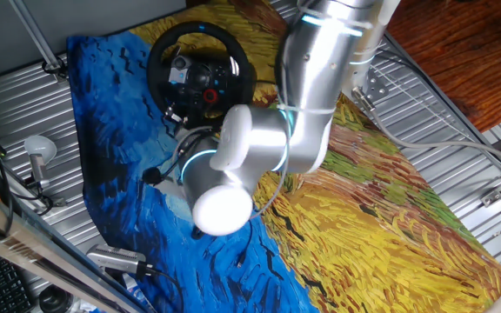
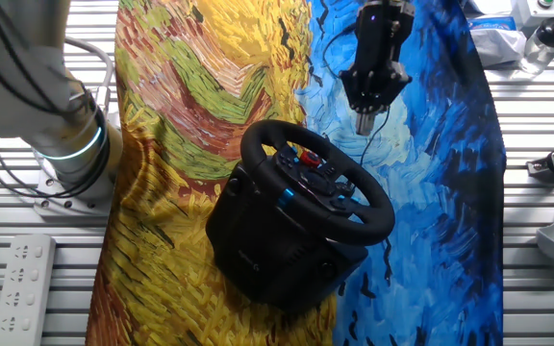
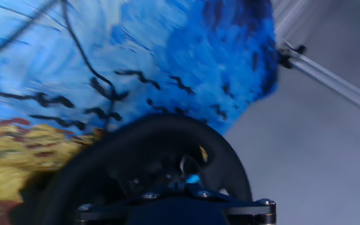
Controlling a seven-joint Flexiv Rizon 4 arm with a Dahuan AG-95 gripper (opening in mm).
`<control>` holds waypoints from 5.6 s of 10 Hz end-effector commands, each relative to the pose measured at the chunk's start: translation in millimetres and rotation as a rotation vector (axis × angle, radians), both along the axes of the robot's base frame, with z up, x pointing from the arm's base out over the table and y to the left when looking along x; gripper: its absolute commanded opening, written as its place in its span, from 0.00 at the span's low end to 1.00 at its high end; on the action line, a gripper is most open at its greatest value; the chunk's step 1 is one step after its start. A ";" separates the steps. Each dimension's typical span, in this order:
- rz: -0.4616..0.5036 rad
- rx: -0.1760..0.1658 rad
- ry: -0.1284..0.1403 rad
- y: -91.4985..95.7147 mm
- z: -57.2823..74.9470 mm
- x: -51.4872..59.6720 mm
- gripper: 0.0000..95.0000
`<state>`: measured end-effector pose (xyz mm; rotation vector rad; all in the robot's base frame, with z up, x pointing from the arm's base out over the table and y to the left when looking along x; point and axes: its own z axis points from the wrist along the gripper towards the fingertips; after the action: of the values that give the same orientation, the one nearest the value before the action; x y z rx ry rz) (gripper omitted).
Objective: Rotate the steering wheel 90 degrees clockwise
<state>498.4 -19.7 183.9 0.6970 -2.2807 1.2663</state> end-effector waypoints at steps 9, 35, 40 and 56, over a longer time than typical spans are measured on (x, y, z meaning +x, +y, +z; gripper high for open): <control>0.045 0.320 0.070 -42.7 22.5 2.4 0.00; 0.270 0.838 0.118 -128.6 44.8 24.6 0.00; 0.277 1.081 0.207 -128.3 49.0 29.8 0.00; 0.140 0.938 0.279 -135.9 34.7 35.5 0.20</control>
<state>531.3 -153.9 219.4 1.2300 -2.5628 0.0340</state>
